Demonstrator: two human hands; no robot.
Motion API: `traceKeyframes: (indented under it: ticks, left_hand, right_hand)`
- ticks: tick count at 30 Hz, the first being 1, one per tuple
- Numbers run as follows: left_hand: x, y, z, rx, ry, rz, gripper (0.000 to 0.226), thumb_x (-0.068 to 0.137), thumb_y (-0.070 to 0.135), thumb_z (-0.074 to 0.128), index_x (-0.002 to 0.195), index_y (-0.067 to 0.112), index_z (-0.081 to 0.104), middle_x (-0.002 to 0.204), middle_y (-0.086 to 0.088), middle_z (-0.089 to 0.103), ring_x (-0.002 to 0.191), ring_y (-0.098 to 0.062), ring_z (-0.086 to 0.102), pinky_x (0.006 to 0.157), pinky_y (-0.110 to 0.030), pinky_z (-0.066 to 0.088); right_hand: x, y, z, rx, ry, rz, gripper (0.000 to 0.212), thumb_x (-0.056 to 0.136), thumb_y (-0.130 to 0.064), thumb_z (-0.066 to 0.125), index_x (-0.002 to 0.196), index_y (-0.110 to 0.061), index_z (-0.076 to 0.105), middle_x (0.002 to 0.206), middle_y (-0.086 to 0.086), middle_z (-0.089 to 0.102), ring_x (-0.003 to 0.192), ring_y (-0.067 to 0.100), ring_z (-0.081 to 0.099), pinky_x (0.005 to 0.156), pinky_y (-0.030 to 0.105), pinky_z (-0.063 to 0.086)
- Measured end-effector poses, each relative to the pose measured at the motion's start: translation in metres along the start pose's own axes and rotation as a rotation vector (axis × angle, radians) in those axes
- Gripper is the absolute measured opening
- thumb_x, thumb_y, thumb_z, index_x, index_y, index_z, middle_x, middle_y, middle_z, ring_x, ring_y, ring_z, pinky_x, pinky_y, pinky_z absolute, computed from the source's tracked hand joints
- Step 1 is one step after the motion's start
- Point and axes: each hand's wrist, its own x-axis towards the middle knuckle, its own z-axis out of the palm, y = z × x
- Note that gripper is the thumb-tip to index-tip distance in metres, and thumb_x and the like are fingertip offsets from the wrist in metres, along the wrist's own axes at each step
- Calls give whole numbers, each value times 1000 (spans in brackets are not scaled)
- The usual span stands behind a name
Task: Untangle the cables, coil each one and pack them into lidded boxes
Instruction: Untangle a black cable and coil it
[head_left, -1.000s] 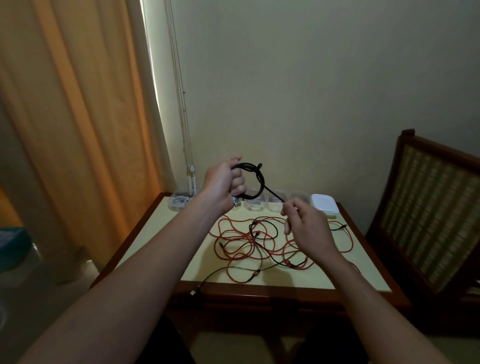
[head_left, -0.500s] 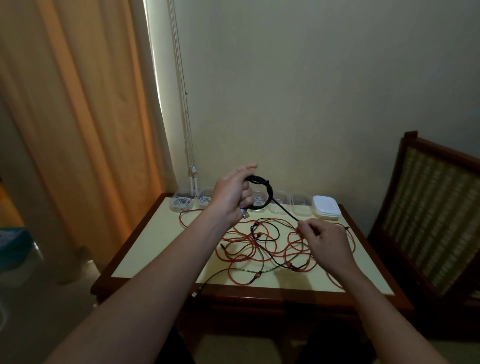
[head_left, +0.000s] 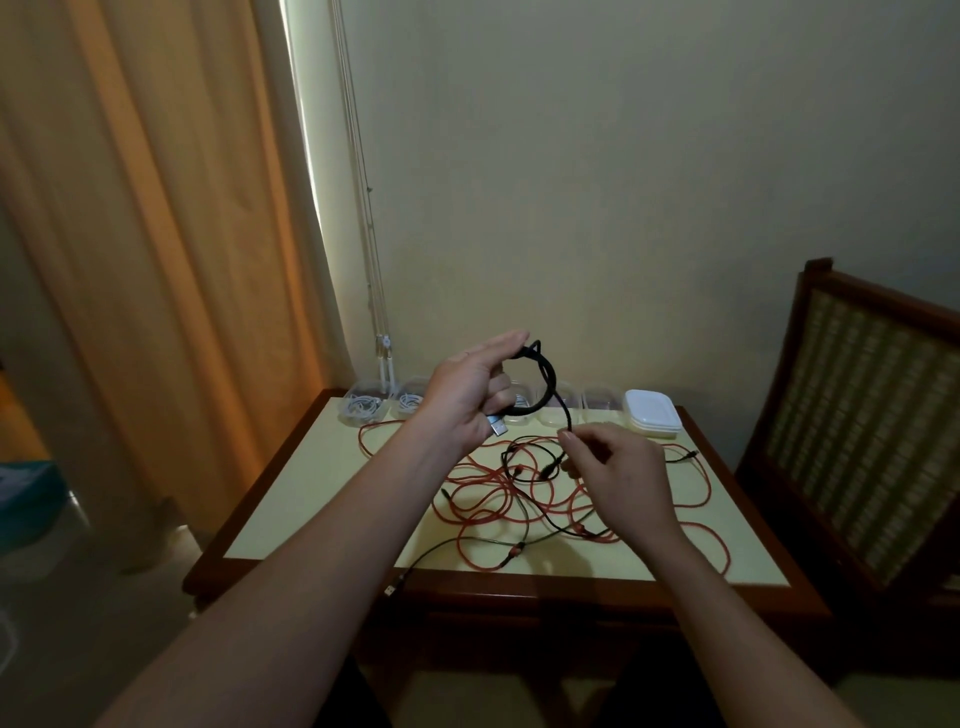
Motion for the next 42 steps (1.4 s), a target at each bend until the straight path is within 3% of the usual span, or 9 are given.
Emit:
traceKeyframes:
  ticks: [6, 11, 15, 21, 26, 30, 34, 37, 42]
  left_hand:
    - [-4, -5, 10, -186, -63, -105, 3, 95, 9, 63, 97, 8, 65, 44, 9, 27, 30, -4, 17, 28, -16, 14]
    - [-3, -9, 14, -277, -73, -138, 13, 97, 12, 61, 85, 8, 64, 42, 8, 20, 27, -5, 16, 27, -15, 15]
    - [2, -10, 9, -241, -39, -64, 12, 96, 18, 63, 88, 10, 62, 48, 6, 44, 28, -4, 20, 29, -14, 25]
    - [11, -22, -2, 105, 31, -7, 31, 94, 30, 67, 115, 8, 64, 83, -13, 62, 48, -13, 47, 39, -20, 38]
    - [7, -16, -10, 246, -85, -58, 19, 102, 27, 55, 105, 9, 60, 55, 5, 36, 41, -7, 35, 43, -20, 35]
    - [3, -18, -11, 425, -137, 56, 39, 95, 44, 63, 111, 9, 68, 50, 11, 33, 42, -5, 25, 38, -18, 24]
    - [3, -17, -9, 356, -139, 38, 36, 101, 33, 56, 117, 2, 65, 47, 12, 28, 38, -3, 22, 34, -16, 19]
    - [3, -13, -6, 285, -151, -38, 30, 103, 28, 53, 114, 3, 63, 46, 11, 25, 36, -1, 18, 33, -14, 15]
    - [6, -11, -8, 196, -108, -72, 29, 99, 33, 58, 111, 8, 65, 46, 11, 23, 33, -1, 18, 29, -14, 15]
  right_hand:
    - [11, -33, 10, 942, 206, 544, 7, 98, -1, 61, 102, -1, 66, 92, 19, 75, 81, 20, 76, 75, 26, 60]
    - [21, -48, 12, 1447, 106, 692, 16, 99, 3, 54, 107, 0, 68, 100, 10, 74, 80, 11, 74, 68, 20, 58]
    - [17, -55, 11, 1220, -194, 609, 15, 101, -18, 58, 105, -19, 72, 98, -5, 72, 69, 8, 52, 63, 25, 38]
    - [19, -71, 15, 1382, -186, 698, 29, 107, -27, 42, 109, -11, 66, 73, 0, 56, 59, 12, 44, 55, 26, 33]
    - [23, -64, 8, 1214, -202, 844, 40, 110, -35, 32, 77, -19, 48, 61, 0, 54, 52, 11, 35, 52, 25, 23]
    - [24, -56, 9, 1163, -257, 826, 37, 110, -36, 35, 84, -16, 51, 61, -3, 43, 48, 10, 29, 48, 23, 25]
    - [20, -56, 9, 1132, -316, 711, 18, 105, -22, 50, 108, -7, 60, 68, -1, 37, 52, 8, 27, 45, 20, 33]
    - [18, -56, 11, 1095, -318, 684, 30, 104, -12, 53, 130, 2, 53, 74, 0, 42, 54, 8, 31, 46, 20, 38]
    - [18, -59, 11, 824, -268, 587, 17, 105, -7, 49, 105, 4, 61, 76, 5, 54, 46, 7, 34, 46, 23, 40]
